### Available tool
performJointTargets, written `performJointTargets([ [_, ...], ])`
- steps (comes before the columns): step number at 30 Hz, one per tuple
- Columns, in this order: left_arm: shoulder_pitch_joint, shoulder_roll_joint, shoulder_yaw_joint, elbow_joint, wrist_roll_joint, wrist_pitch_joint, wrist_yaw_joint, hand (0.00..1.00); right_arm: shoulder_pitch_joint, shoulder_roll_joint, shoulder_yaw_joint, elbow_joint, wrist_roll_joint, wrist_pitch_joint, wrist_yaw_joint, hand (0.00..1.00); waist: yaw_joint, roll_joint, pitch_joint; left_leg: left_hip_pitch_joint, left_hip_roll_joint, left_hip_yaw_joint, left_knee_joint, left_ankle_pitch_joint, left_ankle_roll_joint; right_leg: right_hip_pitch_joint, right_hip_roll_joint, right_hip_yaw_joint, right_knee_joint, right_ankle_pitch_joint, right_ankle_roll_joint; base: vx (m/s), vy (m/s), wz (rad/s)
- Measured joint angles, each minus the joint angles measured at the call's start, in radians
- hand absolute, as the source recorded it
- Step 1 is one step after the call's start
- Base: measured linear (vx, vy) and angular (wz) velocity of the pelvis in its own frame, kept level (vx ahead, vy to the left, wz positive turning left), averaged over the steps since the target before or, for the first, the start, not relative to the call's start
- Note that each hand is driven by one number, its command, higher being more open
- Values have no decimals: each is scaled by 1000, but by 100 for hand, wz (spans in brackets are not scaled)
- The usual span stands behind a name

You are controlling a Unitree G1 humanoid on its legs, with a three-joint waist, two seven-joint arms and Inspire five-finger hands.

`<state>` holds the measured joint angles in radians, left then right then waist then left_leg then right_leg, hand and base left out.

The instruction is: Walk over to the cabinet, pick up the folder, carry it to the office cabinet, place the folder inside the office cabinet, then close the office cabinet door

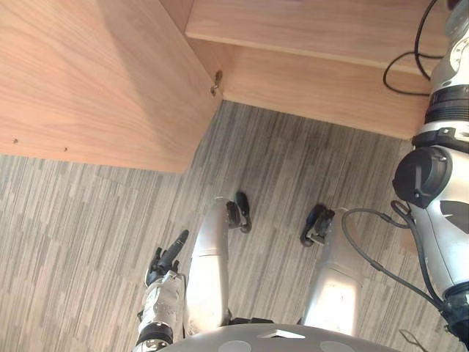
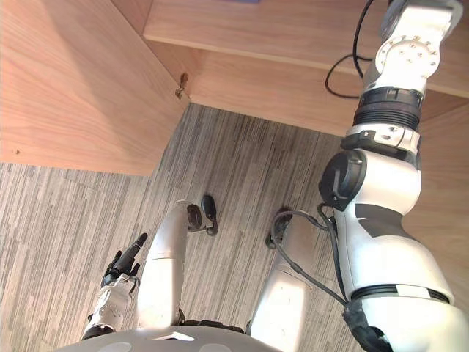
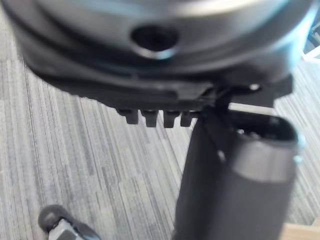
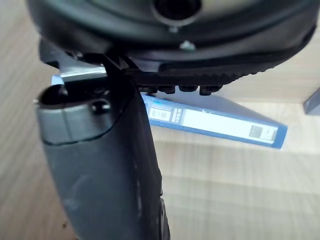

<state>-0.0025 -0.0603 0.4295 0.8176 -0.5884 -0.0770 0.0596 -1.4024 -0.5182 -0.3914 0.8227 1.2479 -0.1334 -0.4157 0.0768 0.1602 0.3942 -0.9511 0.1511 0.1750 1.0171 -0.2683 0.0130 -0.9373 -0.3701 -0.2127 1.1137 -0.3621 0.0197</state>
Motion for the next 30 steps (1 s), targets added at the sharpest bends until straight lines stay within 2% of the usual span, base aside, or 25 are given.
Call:
performJointTargets([
  [3, 1, 4, 25, 4, 1, 0, -9, 100, 20, -8, 47, 66, -68, 71, 47, 100, -1, -19, -12, 41, 2, 1, -22, 0, -4, 42, 6, -4, -22, 0, 0, 11, 34, -3],
  [6, 1, 7, 26, 13, 2, 0, -20, 100, 20, -23, 75, 114, -124, 128, 70, 100, 0, -22, -13, 89, 0, 3, -46, 1, -4, 92, 7, -15, -45, -1, -1, 6, 13, 0],
  [7, 7, 13, 26, 19, 2, 0, -26, 100, 20, -31, 109, 141, -178, 168, 103, 100, -1, -29, -25, 105, 0, 5, -60, 1, -4, 109, 6, -23, -57, -1, -1, 0, 0, 0],
  [12, 11, 45, 47, 23, 3, 1, -56, 100, 19, -67, 235, 208, -372, 269, 229, 100, -1, -67, -65, 141, 0, 9, -98, 3, -8, 148, 6, -41, -92, -2, -3, 62, 35, 2],
  [18, 12, 87, 93, 25, 10, 18, -97, 100, 13, -88, 266, 294, -527, 308, 335, 100, -6, -78, -87, 141, -1, 4, -110, 2, -8, 161, 4, -58, -110, -2, -3, 60, 36, 3],
  [22, 12, 133, 144, 29, 13, 38, -123, 100, 14, -141, 267, 335, -655, 338, 397, 100, -3, -78, -87, 138, -1, 2, -112, 2, -8, 162, 3, -67, -115, -3, -4, 8, 7, 0],
  [30, 10, 342, 235, 36, 70, 84, -199, 100, 92, -193, 143, 350, -1007, 358, 554, 100, -19, -81, -88, 119, 0, -11, -111, -1, -10, 158, 3, -88, -123, -6, -2, 44, 14, 2],
])
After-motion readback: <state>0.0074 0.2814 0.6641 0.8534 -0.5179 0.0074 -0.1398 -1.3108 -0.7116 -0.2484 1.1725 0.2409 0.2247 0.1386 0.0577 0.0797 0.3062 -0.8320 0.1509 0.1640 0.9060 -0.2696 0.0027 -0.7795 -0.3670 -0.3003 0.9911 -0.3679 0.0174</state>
